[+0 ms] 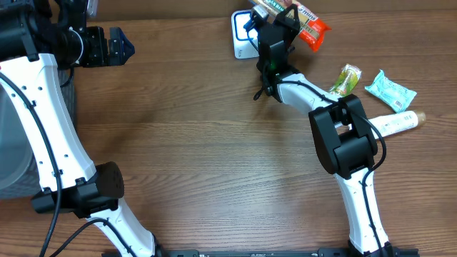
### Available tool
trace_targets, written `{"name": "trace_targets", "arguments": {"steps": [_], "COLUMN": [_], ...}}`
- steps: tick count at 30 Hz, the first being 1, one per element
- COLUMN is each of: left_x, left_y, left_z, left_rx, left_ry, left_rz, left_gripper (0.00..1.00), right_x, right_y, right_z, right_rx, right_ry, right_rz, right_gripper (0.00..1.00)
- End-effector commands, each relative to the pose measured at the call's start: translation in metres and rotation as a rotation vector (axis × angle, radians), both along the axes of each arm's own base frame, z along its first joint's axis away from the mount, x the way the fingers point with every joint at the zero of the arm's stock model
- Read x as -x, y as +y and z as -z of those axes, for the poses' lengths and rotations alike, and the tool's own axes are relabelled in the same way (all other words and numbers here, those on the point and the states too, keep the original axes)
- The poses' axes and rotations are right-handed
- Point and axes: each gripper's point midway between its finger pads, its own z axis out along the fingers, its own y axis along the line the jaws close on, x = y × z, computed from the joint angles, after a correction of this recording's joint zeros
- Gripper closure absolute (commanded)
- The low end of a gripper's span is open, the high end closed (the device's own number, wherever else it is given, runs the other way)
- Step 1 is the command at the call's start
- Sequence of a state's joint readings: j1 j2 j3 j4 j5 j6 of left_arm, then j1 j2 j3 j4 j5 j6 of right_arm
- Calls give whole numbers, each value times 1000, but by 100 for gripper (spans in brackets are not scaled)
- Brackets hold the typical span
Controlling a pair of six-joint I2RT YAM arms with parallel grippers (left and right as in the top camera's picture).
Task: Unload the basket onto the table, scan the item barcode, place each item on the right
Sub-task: 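Hold the spaghetti packet in front of the scanner with right gripper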
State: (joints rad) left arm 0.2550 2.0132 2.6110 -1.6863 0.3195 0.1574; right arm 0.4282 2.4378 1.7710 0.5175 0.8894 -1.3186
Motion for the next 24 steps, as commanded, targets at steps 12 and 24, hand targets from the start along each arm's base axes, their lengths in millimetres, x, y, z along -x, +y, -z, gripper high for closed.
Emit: {"name": "trace_targets", "arguments": {"steps": [12,24], "left_x": [-3,-3], "left_y": [-5,-5], "left_z": [3,3], "left_rx": [12,12], "left_ry": [5,5], "left_rz": [17,17], "left_gripper": [0,0], "right_x": [11,13], "right_y": [26,21], "right_z": [2,0], "right_rx": [-40,-37], "right_ry": [56,46], "right_rz": [-21,13], "right_gripper": [96,96]}}
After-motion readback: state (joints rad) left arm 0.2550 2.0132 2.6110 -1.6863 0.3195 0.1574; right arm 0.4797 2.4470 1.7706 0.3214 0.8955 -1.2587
